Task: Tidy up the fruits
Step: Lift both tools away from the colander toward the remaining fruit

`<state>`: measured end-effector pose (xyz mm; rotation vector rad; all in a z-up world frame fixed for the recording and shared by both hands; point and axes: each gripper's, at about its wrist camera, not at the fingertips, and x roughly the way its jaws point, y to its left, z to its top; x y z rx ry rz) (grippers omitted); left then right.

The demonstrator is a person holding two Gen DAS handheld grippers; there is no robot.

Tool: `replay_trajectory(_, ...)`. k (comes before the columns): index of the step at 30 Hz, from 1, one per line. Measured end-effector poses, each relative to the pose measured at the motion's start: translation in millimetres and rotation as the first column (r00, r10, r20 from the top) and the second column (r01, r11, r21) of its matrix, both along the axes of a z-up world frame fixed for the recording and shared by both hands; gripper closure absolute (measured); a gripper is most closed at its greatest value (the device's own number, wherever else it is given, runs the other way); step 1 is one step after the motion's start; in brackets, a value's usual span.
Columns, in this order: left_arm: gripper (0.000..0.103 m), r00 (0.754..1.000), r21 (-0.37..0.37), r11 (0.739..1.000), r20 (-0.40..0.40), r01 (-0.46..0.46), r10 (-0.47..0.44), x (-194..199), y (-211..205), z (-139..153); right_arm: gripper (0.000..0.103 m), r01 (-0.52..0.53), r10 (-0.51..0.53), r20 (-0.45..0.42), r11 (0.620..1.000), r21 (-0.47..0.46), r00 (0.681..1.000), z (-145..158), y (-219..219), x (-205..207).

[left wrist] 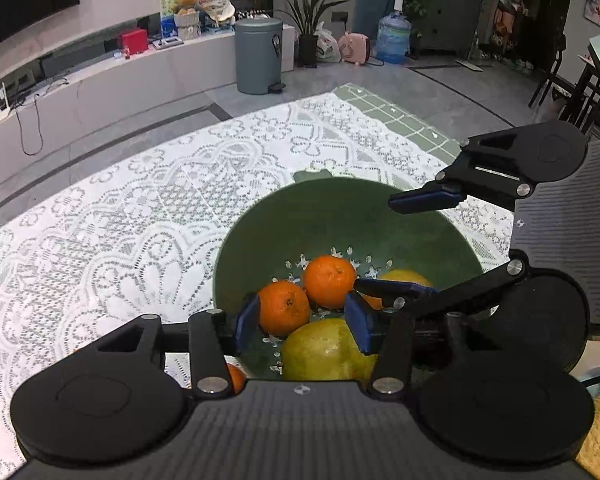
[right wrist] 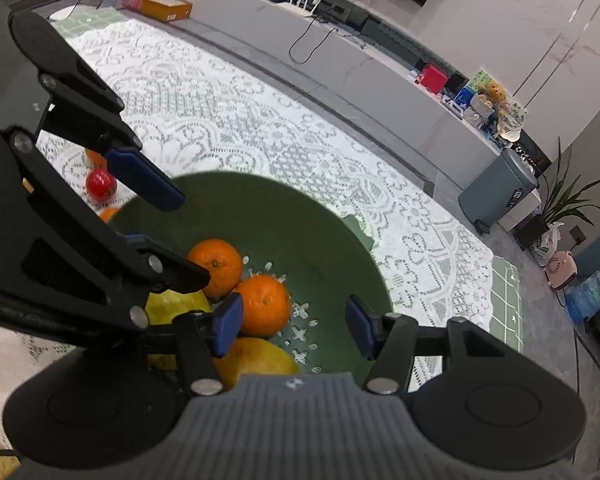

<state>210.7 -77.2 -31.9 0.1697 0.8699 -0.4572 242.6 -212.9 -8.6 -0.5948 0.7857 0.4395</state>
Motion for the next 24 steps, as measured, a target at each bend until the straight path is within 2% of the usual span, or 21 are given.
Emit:
replay_trajectory(13,0.045,0.994,-0.03,0.996,0.068,-0.082,0.083,-35.9,23.5,24.7,0.044,0.1,-0.11,0.069,0.986,0.135,0.992,23.5,6.6,-41.5)
replay_trajectory(21,0.045,0.985,-0.056,0.99,0.104,-0.132,0.137,-55.9,46.3,33.5,0.043,0.174,-0.207,0.101,0.948,0.266,0.973,27.4,17.9,-72.0)
replay_trajectory(24,0.045,0.979,-0.056,0.985,0.118,-0.161,0.167,-61.8,57.9,33.1,0.039,0.203,-0.241,0.082,0.925,0.32,0.967,22.7,24.5,-83.5)
